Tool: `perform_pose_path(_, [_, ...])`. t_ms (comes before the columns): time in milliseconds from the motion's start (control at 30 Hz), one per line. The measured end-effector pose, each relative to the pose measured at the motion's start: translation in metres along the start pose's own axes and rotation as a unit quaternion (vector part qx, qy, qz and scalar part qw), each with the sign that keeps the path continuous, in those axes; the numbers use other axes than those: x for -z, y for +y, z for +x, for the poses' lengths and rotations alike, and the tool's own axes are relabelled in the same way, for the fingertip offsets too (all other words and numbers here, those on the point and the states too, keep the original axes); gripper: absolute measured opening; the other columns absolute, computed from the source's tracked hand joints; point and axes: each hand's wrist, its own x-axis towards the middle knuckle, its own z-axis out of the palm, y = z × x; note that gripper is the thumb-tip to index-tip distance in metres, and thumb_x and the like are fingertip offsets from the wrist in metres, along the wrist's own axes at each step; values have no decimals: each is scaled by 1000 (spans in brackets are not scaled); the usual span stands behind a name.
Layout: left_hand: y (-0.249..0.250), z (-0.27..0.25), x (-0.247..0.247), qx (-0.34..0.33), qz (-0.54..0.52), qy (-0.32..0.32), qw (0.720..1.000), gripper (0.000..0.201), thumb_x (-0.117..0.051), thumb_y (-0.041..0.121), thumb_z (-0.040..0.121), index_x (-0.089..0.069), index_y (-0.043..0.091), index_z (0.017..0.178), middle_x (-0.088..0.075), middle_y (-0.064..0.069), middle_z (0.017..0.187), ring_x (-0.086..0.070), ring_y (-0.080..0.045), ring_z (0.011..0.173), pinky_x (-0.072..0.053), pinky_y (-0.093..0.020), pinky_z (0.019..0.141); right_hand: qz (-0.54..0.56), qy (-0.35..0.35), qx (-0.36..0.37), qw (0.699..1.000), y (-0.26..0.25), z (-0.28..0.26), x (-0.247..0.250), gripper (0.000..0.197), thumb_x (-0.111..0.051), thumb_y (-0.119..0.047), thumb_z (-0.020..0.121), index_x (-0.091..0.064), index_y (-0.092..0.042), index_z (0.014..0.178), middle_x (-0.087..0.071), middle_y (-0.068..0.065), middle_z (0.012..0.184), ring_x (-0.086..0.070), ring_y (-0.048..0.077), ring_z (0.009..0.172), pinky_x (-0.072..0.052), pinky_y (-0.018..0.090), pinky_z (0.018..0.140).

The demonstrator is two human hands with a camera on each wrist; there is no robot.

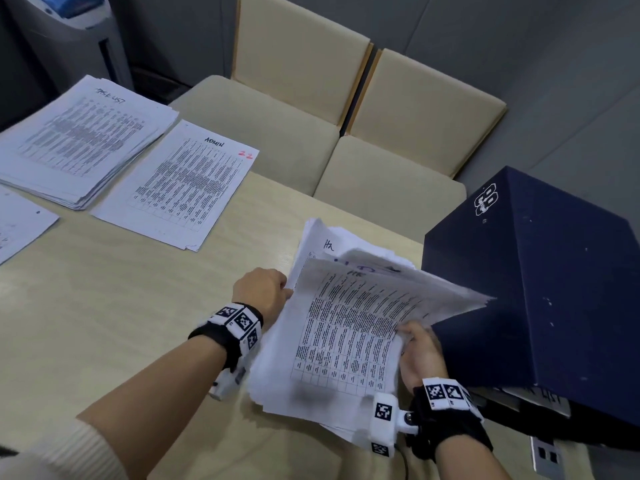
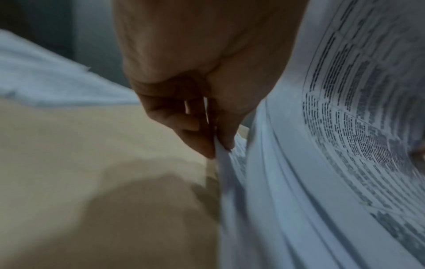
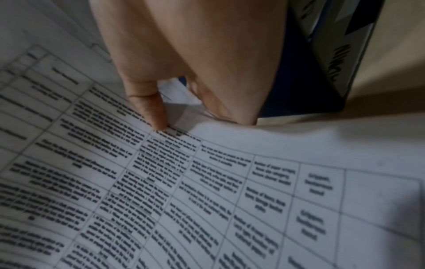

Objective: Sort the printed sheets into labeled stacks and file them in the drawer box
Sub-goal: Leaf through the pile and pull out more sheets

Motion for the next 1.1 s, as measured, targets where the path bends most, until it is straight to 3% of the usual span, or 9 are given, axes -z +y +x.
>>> perform_pose_path(267, [-3, -1, 15, -55, 44, 56, 996, 37, -47, 38, 99, -51, 16, 68, -54, -1, 70, -59, -28, 72, -38, -29, 58, 69, -72, -24, 995, 7, 5, 6, 15, -48, 3, 81, -58, -1, 92, -64, 24, 109, -63, 38, 103, -49, 50, 96])
perform_pose_path(433, [-14, -8, 9, -95, -11, 119, 988, 24, -56, 10, 91, -43, 19, 73, -52, 0, 67, -54, -30, 62, -47, -38, 53, 56, -4, -52, 997, 2, 8, -2, 14, -45, 1, 72, -51, -10, 66, -50, 6, 75, -52, 15, 61, -43, 17, 60])
perform_pose_path(500, [-17, -13, 10, -83, -34, 157, 984, 21, -63, 18, 91, -49, 18, 75, -55, 1, 69, -51, -25, 59, -46, -36, 51, 22, 49, -62, 997, 3, 11, -4, 23, -43, 2, 81, -44, -11, 63, -41, 0, 61, -37, 7, 42, -29, 10, 40])
perform_pose_path(600, [-18, -15, 13, -110, -34, 178, 977, 21, -67, 23, 88, -53, 17, 73, -53, 3, 74, -51, -22, 65, -45, -32, 52, 32, 40, -52, 997, 2, 11, -7, 31, -40, 1, 91, -44, -14, 64, -44, -7, 48, -35, 5, 34, -28, 9, 36])
perform_pose_path(700, [-21, -6, 13, -136, -143, 138, 971, 36, -69, 11, 87, -43, 28, 68, -65, 4, 78, -59, -22, 67, -46, -33, 58, 0, 14, -14, 1000, 2, 9, -11, 35, -38, 9, 88, -41, -14, 63, -41, -6, 58, -45, 5, 47, -38, 10, 48])
perform_pose_path(800, [-19, -3, 14, -105, -352, 109, 924, 39, -67, -6, 82, -49, 25, 69, -73, 3, 73, -62, -9, 61, -50, -27, 62, 25, -16, -7, 1000, 5, 9, -12, 24, -45, 6, 77, -43, -11, 60, -43, 1, 64, -43, 17, 66, -38, 22, 72])
perform_pose_path(900, [-15, -2, 20, -80, -480, 58, 872, 34, -50, -23, 73, -53, 11, 79, -70, 3, 66, -63, -8, 64, -50, -27, 69, 26, -33, -11, 999, 6, 9, -13, 26, -41, 12, 78, -44, -8, 63, -47, 3, 62, -49, 18, 62, -43, 26, 66])
perform_pose_path(1000, [-13, -1, 25, -65, -546, -22, 835, 35, -44, -15, 63, -57, 16, 73, -53, -12, 65, -50, -20, 66, -37, -37, 68, 0, -33, 0, 999, 0, 4, -18, 20, -44, 17, 82, -56, 2, 78, -60, 10, 73, -61, 18, 66, -52, 22, 59])
perform_pose_path(1100, [-11, 3, 23, -29, -526, -32, 850, 25, -49, -9, 66, -59, 12, 75, -60, -12, 74, -54, -25, 72, -41, -34, 68, 30, -55, 11, 998, 2, 3, -17, 17, -52, 15, 81, -62, 4, 90, -67, 15, 88, -67, 25, 81, -56, 29, 68])
